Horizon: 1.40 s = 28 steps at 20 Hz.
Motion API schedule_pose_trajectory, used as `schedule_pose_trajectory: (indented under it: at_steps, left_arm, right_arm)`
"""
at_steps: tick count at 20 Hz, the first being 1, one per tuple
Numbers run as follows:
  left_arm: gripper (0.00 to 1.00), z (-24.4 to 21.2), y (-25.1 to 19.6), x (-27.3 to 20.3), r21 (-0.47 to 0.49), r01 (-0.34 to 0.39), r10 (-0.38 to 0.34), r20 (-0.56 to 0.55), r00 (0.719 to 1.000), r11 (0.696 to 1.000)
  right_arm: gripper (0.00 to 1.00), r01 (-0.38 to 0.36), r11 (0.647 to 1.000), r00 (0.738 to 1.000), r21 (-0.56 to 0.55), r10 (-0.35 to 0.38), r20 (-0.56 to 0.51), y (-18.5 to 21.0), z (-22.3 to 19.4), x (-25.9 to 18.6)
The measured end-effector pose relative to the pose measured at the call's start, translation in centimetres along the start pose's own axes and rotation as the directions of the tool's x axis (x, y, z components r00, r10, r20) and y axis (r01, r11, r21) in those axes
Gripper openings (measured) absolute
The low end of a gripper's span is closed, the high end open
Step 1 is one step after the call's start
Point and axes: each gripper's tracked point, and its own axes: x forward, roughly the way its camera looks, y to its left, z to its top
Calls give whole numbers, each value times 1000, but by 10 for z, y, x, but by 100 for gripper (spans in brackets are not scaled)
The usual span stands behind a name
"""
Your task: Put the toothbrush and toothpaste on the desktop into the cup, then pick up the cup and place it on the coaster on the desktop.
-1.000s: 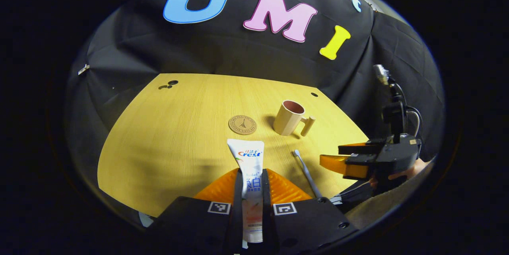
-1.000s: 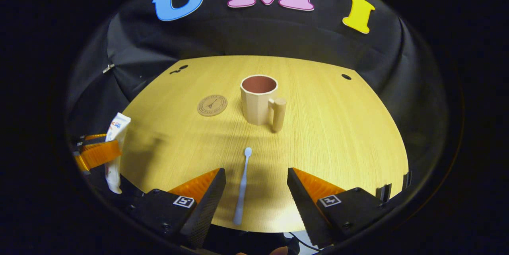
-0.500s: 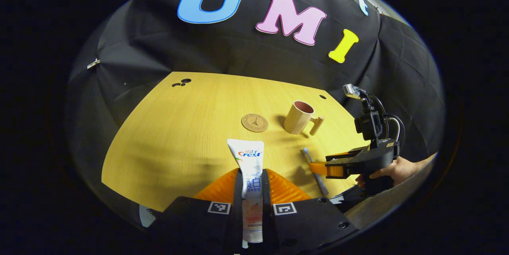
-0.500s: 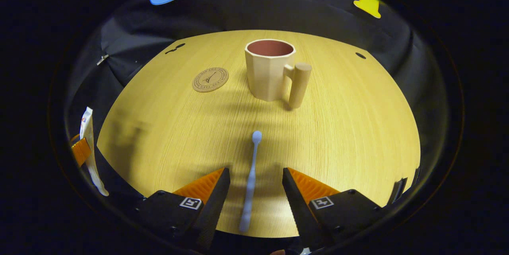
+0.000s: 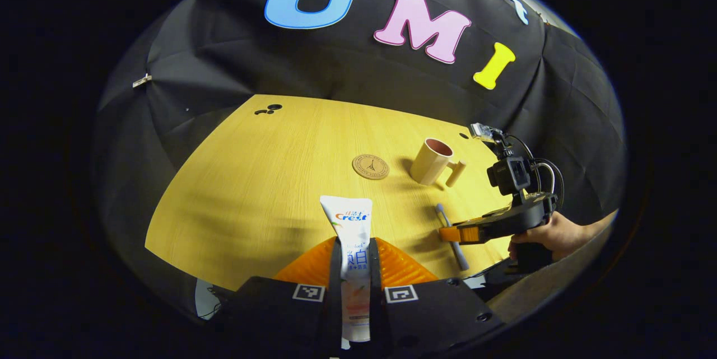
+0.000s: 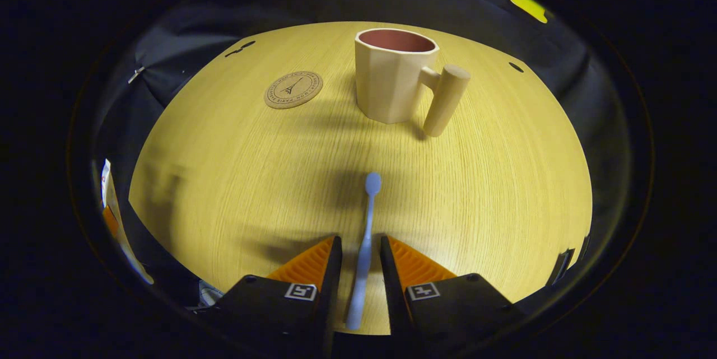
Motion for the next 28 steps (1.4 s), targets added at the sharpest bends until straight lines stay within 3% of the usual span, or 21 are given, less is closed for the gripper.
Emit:
schedule_pose_trajectory:
  at_steps: [1,2,3,6,11,15,18,21,28]
  left_arm:
    - [25,0,1,0,-3,0,0,0,1000,1000]
    - [24,0,3,0,-8,-2,2,1,1000,1000]
    - [24,-1,3,1,-14,-3,3,2,1000,1000]
    - [25,-4,2,1,-15,-1,1,4,1000,1000]
    - [25,-1,-10,1,-23,10,-10,19,1000,1000]
    - [24,4,-24,3,-12,23,-23,33,999,1000]
    - [25,11,-38,4,-7,31,-31,49,998,999]
    - [25,21,-53,7,-19,39,-38,76,996,999]
    - [22,79,-96,21,20,77,-79,160,984,997]
  right_arm:
    - [40,1,1000,1000,4,-1,-7,0,0,1]
    - [29,0,1000,1000,1,0,-22,0,-1,0]
    - [28,2,1000,999,-1,-2,-36,0,-2,0]
    - [13,-4,1000,998,13,5,-67,-1,-3,1]
    - [8,-57,998,997,40,58,-44,-4,-2,-6]
    - [5,-157,986,984,47,153,87,-3,14,-27]
    - [5,-249,966,953,72,231,194,0,35,-58]
    - [5,-337,937,905,90,297,303,-1,59,-93]
    - [6,-454,889,800,64,375,468,-19,106,-154]
